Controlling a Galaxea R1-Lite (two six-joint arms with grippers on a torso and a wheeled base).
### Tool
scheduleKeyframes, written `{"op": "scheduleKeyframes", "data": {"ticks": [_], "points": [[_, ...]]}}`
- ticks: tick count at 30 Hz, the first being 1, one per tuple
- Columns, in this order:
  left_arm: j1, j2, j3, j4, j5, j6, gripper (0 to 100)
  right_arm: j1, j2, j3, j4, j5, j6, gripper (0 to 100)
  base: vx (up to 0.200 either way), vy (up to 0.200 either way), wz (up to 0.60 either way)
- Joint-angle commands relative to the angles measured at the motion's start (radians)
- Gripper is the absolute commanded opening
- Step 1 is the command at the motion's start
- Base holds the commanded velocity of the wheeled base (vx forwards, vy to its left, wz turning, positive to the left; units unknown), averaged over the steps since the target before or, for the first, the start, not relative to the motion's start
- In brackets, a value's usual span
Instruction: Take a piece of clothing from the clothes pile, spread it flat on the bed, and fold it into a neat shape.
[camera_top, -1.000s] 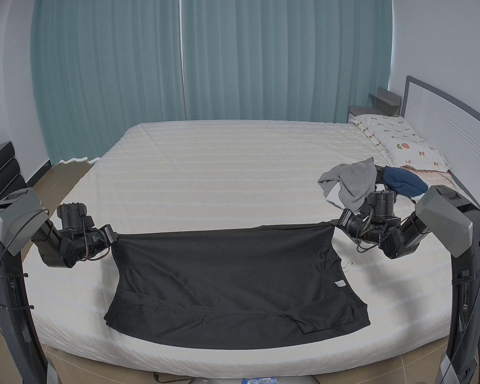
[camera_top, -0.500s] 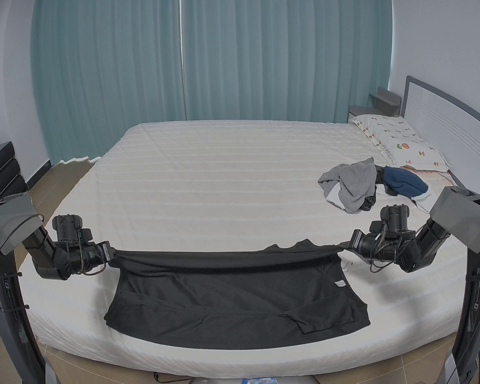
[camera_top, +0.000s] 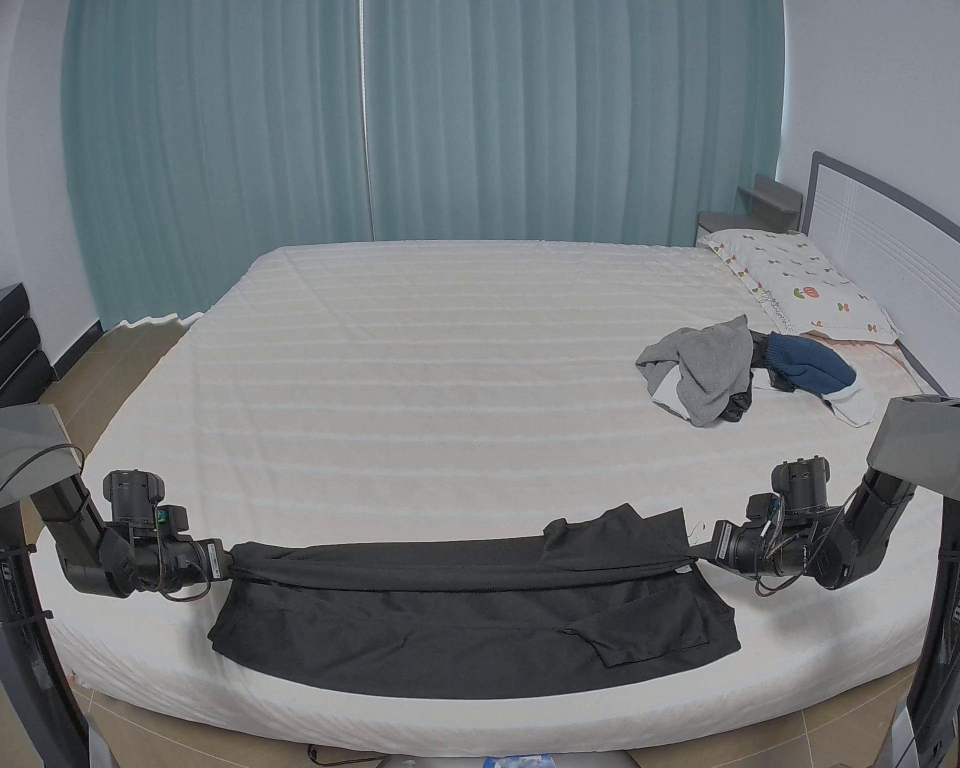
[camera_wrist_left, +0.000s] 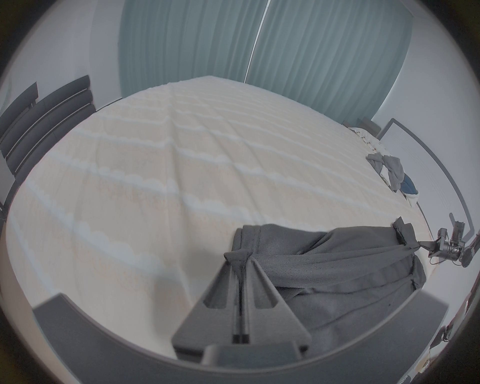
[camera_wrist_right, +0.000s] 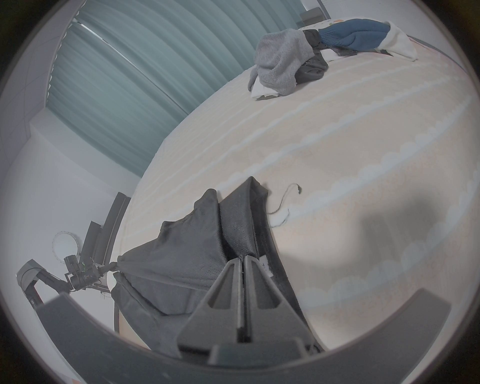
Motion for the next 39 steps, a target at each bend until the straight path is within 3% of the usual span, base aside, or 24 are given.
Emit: {"op": "scheduleKeyframes", "data": {"ticks": [1,17,18,21,22,30,39], "points": [[0.001,-0.027,0.031,0.000,-0.001,-0.001,0,0.001,0.000,0.035,-0.016,0.001,-0.001,0,0.000,0.000,0.00],[0.001,-0.041,0.094,0.000,-0.003,-0.001,0,-0.002,-0.013,0.097,-0.062,0.001,-0.017,0,0.000,0.000,0.00],[0.001,-0.041,0.097,0.000,-0.003,0.001,0,-0.002,-0.010,0.097,-0.062,0.001,-0.017,100,0.000,0.000,0.00],[0.001,-0.039,0.102,0.000,-0.004,-0.001,0,0.003,-0.003,0.096,-0.062,0.001,-0.017,100,0.000,0.000,0.00],[0.001,-0.039,0.102,0.000,-0.004,-0.001,100,0.003,-0.002,0.096,-0.062,0.001,-0.017,100,0.000,0.000,0.00],[0.001,-0.061,0.102,0.000,-0.012,-0.005,100,0.000,-0.028,0.064,-0.071,0.022,0.042,100,0.000,0.000,0.00],[0.004,-0.125,0.079,0.000,-0.014,-0.065,100,0.012,-0.043,-0.024,-0.069,0.024,0.249,100,0.000,0.000,0.00]]}}
